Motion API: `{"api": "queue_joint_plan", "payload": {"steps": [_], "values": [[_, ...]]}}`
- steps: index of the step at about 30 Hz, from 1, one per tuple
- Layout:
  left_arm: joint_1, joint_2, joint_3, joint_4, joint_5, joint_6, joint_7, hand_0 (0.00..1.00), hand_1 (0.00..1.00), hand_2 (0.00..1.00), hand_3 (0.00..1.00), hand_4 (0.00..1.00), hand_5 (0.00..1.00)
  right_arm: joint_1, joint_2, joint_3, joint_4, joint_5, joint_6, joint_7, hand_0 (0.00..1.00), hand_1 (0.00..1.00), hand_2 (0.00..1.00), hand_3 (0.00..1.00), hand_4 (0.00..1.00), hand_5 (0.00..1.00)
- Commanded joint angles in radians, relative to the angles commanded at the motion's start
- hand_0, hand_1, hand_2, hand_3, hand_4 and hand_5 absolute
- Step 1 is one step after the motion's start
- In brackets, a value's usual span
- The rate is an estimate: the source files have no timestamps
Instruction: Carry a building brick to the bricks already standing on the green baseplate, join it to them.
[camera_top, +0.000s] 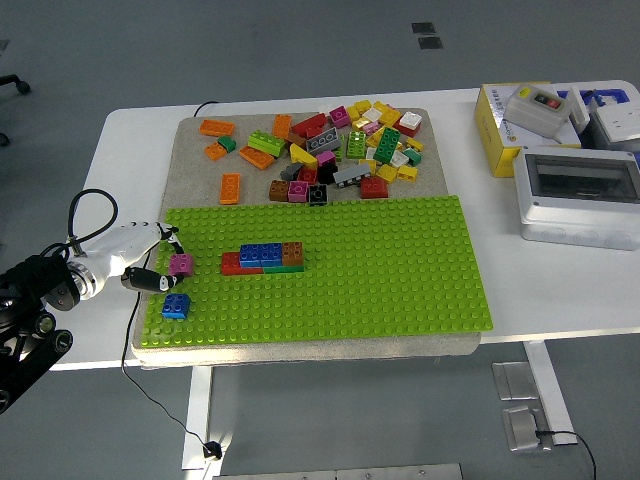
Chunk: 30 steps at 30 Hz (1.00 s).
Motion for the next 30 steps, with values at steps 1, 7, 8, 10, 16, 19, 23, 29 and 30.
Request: {"api": "queue_joint_plan", "payload": {"steps": [1, 7, 8, 10, 16, 19, 23, 29, 30], "values": [[0.000, 0.000, 0.000, 0.000, -0.001, 0.001, -0.001, 0.998, 0.956, 0.916, 0.577, 0.660, 0.219, 0.000, 0.000, 0.000, 0.000, -0.001, 0.000, 0.000, 0.702, 0.642, 0.563, 0.768, 0.658, 0.998], [0.002, 0.001, -0.002, -0.003, -0.008, 0.001, -0.004, 0.998, 0.954, 0.916, 0.573, 0.654, 0.211, -0.002, 0.000, 0.002, 0.000, -0.003, 0.000, -0.001, 0.701, 0.642, 0.563, 0.768, 0.659, 0.998], [0.002, 0.002, -0.003, -0.003, -0.009, 0.001, -0.004, 0.998, 0.954, 0.916, 0.573, 0.654, 0.211, -0.002, 0.000, 0.001, 0.000, -0.003, 0.000, -0.001, 0.701, 0.642, 0.563, 0.768, 0.659, 0.998], [0.002, 0.004, -0.010, -0.008, -0.016, 0.000, -0.004, 0.998, 0.953, 0.918, 0.573, 0.659, 0.217, -0.001, 0.000, 0.000, 0.000, -0.002, 0.000, -0.001, 0.701, 0.642, 0.563, 0.770, 0.659, 0.998], [-0.002, 0.017, -0.036, -0.034, -0.047, -0.004, -0.005, 0.998, 0.954, 0.914, 0.575, 0.667, 0.223, 0.002, -0.001, -0.002, 0.000, -0.001, 0.001, -0.002, 0.703, 0.642, 0.563, 0.769, 0.659, 0.998], [-0.003, 0.029, -0.054, -0.071, -0.056, -0.004, -0.006, 0.998, 0.954, 0.914, 0.575, 0.667, 0.223, 0.002, -0.002, -0.001, 0.000, -0.002, 0.001, -0.003, 0.703, 0.642, 0.563, 0.769, 0.659, 0.998], [-0.008, 0.039, -0.057, -0.134, -0.084, -0.008, 0.000, 0.998, 0.954, 0.915, 0.578, 0.668, 0.221, 0.002, -0.004, 0.005, 0.000, -0.006, 0.001, -0.004, 0.703, 0.642, 0.560, 0.769, 0.658, 0.998], [-0.038, 0.018, -0.007, -0.191, -0.136, -0.025, 0.018, 0.998, 0.952, 0.914, 0.580, 0.659, 0.214, 0.006, -0.005, 0.012, 0.000, -0.017, 0.002, -0.005, 0.703, 0.642, 0.555, 0.769, 0.658, 0.998], [-0.042, 0.013, 0.001, -0.191, -0.143, -0.027, 0.020, 0.998, 0.952, 0.914, 0.580, 0.659, 0.214, 0.007, -0.005, 0.012, 0.000, -0.017, 0.002, -0.005, 0.703, 0.642, 0.555, 0.769, 0.658, 0.998]]}}
